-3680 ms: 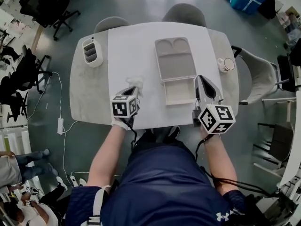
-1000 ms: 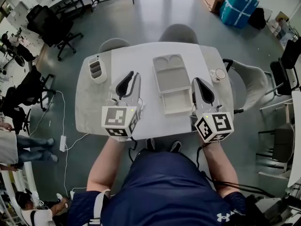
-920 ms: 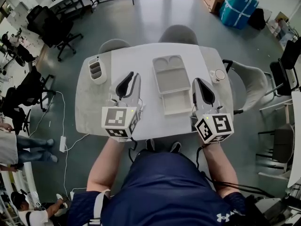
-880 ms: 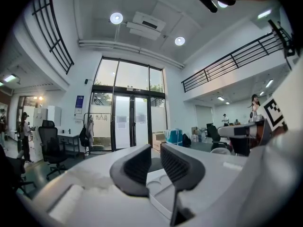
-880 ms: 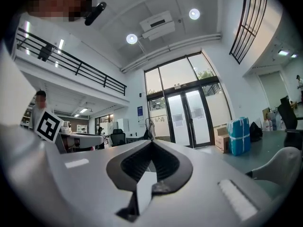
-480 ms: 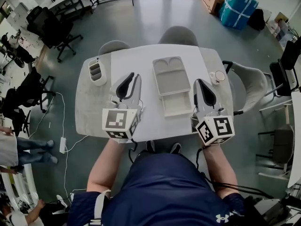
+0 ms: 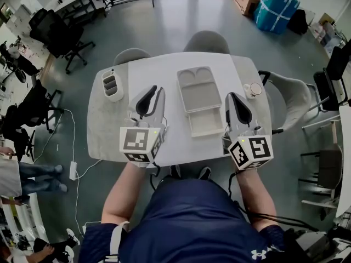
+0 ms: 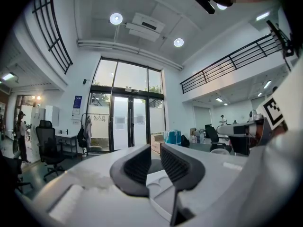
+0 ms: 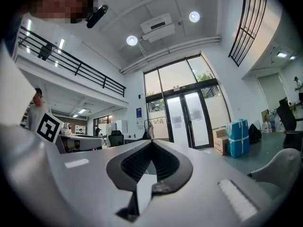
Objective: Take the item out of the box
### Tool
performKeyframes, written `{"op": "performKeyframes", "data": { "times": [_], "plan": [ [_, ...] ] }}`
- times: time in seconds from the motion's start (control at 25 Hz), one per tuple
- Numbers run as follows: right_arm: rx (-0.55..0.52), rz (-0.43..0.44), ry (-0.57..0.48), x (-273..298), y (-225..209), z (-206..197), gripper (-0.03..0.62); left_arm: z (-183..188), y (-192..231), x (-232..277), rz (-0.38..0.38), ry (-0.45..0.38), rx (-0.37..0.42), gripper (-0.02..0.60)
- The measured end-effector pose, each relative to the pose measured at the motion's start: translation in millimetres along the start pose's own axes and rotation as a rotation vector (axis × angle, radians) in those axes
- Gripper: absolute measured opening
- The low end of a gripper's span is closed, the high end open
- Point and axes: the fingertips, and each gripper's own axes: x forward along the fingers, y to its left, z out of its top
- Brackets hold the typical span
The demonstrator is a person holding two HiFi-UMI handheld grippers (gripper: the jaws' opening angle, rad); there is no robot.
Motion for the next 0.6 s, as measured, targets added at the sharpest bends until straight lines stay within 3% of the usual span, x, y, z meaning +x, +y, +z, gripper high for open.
{"op": "performKeyframes", "data": {
  "times": [0.6],
  "plan": [
    [-0.004,0.014,0.009,6.5,9.1,-2.4,0.002,-1.0,9.2,1.2,0.006,0.014,0.000,0.069]
  ]
}}
